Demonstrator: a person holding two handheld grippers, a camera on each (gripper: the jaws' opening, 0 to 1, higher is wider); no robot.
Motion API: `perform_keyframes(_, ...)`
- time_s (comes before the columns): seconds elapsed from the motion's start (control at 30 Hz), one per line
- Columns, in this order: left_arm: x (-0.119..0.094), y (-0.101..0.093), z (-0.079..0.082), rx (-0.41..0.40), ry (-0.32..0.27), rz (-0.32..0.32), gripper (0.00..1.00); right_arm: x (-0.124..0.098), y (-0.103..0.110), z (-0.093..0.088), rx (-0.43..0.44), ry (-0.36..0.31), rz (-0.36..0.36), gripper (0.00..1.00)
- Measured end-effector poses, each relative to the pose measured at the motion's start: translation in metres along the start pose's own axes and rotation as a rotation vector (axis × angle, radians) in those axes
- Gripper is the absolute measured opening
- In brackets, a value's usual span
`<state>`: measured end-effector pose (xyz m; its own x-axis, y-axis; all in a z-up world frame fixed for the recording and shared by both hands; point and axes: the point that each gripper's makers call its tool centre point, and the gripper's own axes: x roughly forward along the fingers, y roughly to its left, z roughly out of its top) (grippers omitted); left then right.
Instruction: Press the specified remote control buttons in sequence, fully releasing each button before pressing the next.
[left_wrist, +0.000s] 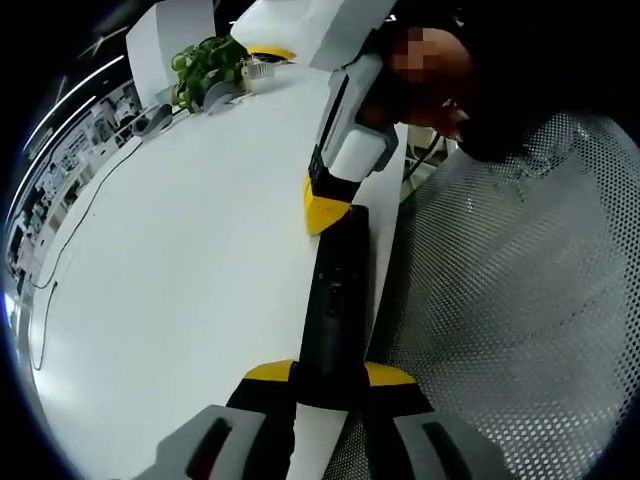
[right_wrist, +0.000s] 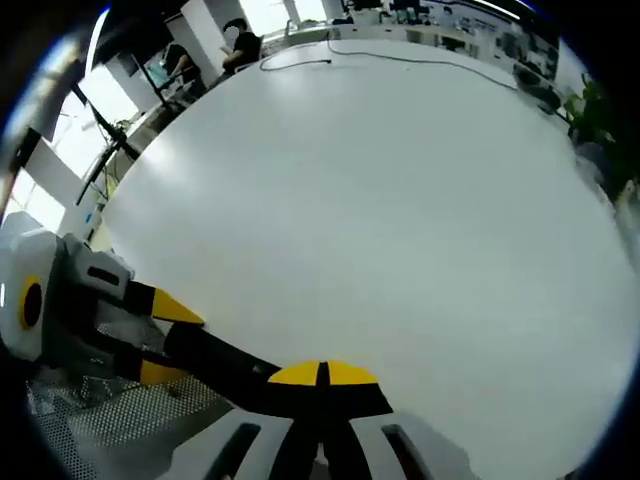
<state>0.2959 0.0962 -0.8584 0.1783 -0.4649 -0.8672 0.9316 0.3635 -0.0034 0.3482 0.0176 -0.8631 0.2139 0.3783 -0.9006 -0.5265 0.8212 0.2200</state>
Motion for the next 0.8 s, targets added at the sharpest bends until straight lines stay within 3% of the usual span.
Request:
perform_keyframes(0.2, 0.000, 0.000, 0.000, -0.001, 0.002, -0.001, 0.24, 0.000, 0.001, 0.000, -0.027, 0.002, -0.010, 0.00)
perform_keyframes(0.33, 0.000, 0.000, 0.000, -0.009, 0.004, -0.001, 0.24, -0.002, 0.001, -0.003, -0.021, 0.040, -0.011, 0.00)
perform_keyframes(0.8, 0.001, 0.001, 0.000, -0.016, 0.007, 0.004, 0.24, -0.013, 0.013, -0.009, 0.062, 0.076, 0.074, 0.00)
